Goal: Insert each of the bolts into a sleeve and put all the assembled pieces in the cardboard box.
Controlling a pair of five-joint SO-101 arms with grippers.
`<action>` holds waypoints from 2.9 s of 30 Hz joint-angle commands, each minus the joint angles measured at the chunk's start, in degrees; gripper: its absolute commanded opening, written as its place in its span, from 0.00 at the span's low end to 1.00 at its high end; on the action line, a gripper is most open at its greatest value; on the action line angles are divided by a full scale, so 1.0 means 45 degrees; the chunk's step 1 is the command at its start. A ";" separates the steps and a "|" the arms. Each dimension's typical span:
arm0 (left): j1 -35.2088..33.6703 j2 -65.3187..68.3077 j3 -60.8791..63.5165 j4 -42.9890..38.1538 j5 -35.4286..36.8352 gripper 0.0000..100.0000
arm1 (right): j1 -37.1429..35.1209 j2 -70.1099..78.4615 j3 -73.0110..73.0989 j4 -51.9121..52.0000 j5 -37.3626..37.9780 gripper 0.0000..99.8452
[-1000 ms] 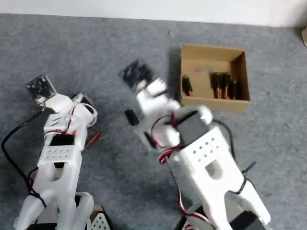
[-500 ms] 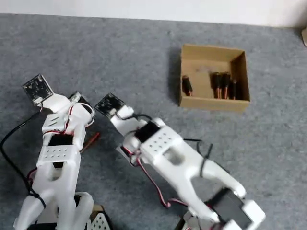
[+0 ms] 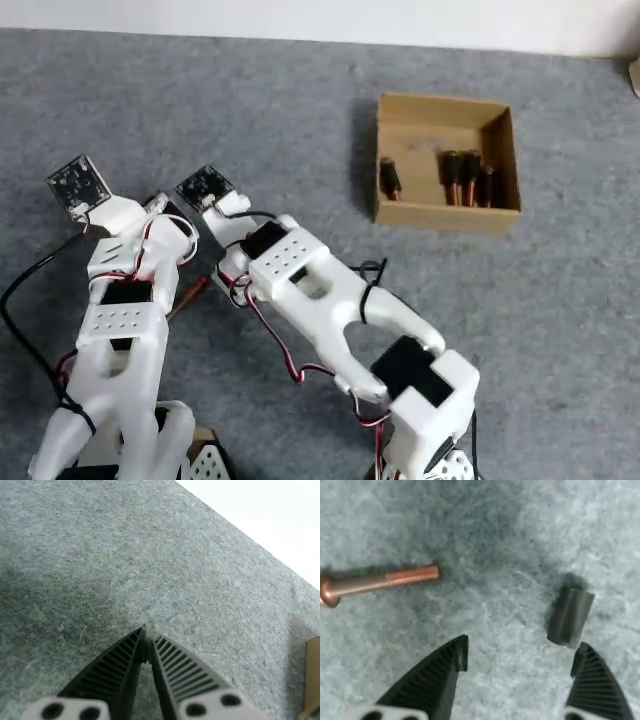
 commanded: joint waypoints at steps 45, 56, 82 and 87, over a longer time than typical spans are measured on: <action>-0.1065 -0.0127 -0.0850 -0.0234 0.0078 0.01 | 0.1436 0.4112 -0.2764 -0.0713 -0.0684 0.00; -0.1065 -0.0127 -0.0869 -0.0254 0.0078 0.01 | 0.1455 0.2491 -0.3272 0.0498 -0.0645 0.01; -0.3311 -0.0147 -0.4034 1.1233 0.1954 0.01 | 0.5832 -1.1360 0.3311 0.4757 0.1700 0.01; -0.4269 -0.0088 -0.3487 1.2269 0.4161 0.01 | 0.6867 -1.2591 0.5968 0.3878 0.1739 0.01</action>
